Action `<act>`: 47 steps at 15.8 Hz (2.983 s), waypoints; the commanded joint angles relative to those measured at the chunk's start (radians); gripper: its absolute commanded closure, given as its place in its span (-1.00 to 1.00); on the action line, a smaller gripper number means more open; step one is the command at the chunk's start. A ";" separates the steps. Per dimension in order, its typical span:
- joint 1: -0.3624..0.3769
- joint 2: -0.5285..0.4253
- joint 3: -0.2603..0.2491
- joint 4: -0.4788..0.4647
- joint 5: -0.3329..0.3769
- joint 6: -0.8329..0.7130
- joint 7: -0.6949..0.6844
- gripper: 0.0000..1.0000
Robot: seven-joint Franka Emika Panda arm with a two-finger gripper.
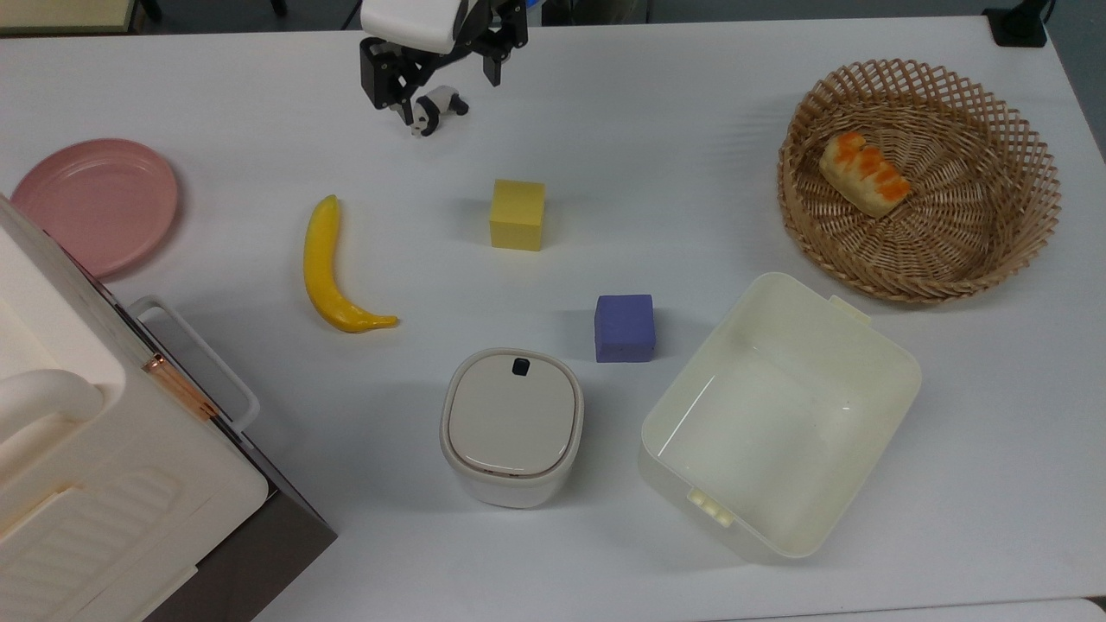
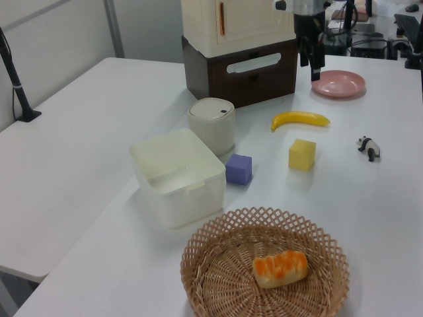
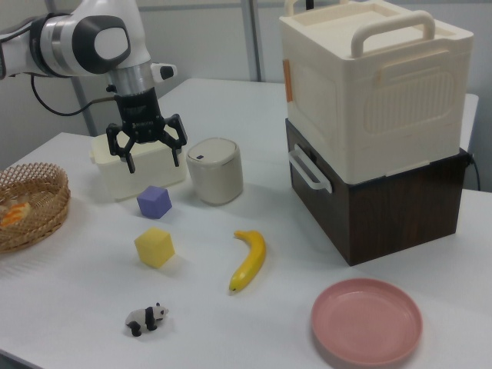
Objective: Open the drawer
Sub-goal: 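Move the open gripper toward the white handle of the brown drawer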
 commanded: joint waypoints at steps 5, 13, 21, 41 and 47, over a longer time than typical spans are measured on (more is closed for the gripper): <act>-0.004 0.053 -0.003 0.027 -0.041 0.127 -0.116 -1.00; -0.004 0.135 -0.069 0.015 -0.207 0.451 -0.108 -1.00; -0.013 0.176 -0.126 -0.046 -0.290 0.701 -0.053 -1.00; -0.027 0.394 -0.298 -0.023 -0.504 1.097 0.087 -0.07; -0.031 0.391 -0.298 -0.022 -0.537 1.097 0.090 0.16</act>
